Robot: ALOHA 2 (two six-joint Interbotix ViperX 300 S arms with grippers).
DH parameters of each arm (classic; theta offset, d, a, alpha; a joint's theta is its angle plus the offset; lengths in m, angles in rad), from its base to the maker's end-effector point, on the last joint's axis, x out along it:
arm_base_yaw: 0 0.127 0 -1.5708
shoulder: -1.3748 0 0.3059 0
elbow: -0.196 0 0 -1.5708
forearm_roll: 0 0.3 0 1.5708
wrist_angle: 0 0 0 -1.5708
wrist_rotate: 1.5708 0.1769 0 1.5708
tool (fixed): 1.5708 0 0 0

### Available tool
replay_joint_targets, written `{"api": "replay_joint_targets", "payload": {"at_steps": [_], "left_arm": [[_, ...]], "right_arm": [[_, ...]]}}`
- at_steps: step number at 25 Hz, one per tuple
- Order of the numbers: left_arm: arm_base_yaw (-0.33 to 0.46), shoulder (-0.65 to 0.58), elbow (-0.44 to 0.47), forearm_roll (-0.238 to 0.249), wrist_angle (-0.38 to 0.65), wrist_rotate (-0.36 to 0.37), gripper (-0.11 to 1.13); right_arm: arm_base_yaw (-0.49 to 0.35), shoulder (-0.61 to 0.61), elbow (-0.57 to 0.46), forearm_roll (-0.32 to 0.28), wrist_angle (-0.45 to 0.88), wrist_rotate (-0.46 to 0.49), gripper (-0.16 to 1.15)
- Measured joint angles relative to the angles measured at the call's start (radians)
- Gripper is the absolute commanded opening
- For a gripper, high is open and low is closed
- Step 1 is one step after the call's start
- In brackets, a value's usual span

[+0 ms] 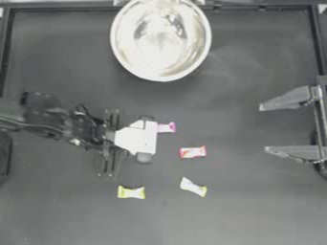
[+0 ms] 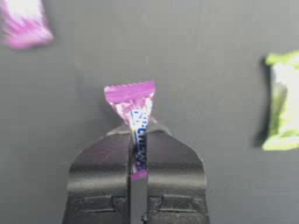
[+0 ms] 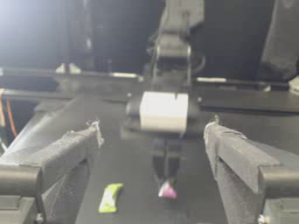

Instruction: Put candies in bowl

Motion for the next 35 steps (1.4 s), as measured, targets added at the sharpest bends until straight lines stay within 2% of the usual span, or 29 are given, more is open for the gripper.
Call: {"api": "replay_joint_targets", "payload": {"at_steps": [7,15,19,25,28,35], "left_arm": [[0.041,-0.202,-0.003,0.097,-0.049,0.002,0.23],[0.229,-0.230,-0.037,0.216,-0.196,0.002,0.23],[0.321,-0.190,-0.067,0.236,-0.253,0.000,0.23],[0.436,-0.054,-0.150,0.267,-0.282,0.000,0.22],[0.472,0.018,-0.196,0.288,-0.282,0.011,0.22],[0.522,0.152,-0.299,0.291,-0.284,0.035,0.22]], "right_arm": [[0.000,0.000,0.000,0.000,0.000,0.002,1.00],[0.000,0.000,-0.002,0.014,0.000,0.002,1.00],[0.002,0.000,0.000,0.017,0.000,0.002,1.00],[0.000,0.000,0.000,0.017,0.000,0.002,1.00],[0.000,0.002,-0.002,0.017,0.000,0.002,1.00],[0.000,0.000,0.005,0.017,0.000,0.002,1.00]]}}
